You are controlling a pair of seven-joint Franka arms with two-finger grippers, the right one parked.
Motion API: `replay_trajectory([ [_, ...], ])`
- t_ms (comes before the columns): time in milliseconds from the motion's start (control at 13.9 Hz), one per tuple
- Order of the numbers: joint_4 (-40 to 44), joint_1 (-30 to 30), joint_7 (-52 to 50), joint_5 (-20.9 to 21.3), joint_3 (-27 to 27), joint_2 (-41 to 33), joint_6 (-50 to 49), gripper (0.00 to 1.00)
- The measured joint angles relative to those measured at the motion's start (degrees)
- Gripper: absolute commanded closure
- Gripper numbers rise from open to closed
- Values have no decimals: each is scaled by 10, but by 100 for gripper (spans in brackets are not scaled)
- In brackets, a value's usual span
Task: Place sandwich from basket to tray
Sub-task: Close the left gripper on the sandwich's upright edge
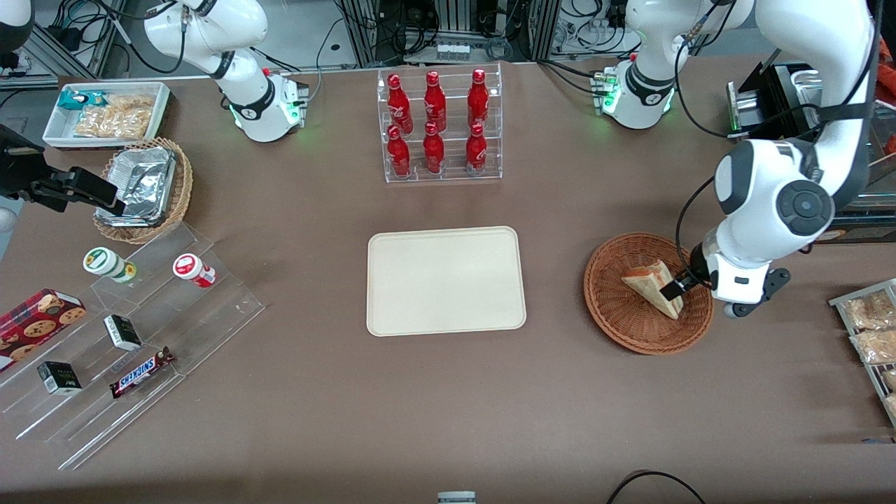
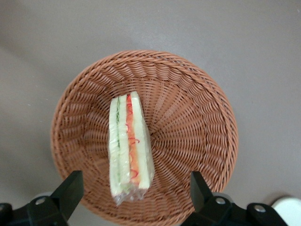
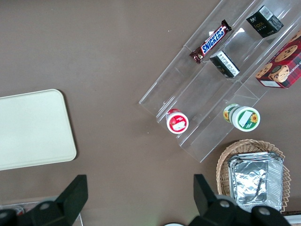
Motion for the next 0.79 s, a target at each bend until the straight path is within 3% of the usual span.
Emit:
replay_trajectory([
  [216,-65,0,-16,-1,0,1,81,0],
  [432,-85,0,-17,-2,0,6,100,1],
  [793,-87,0,-19,-2,0,36,139,69],
])
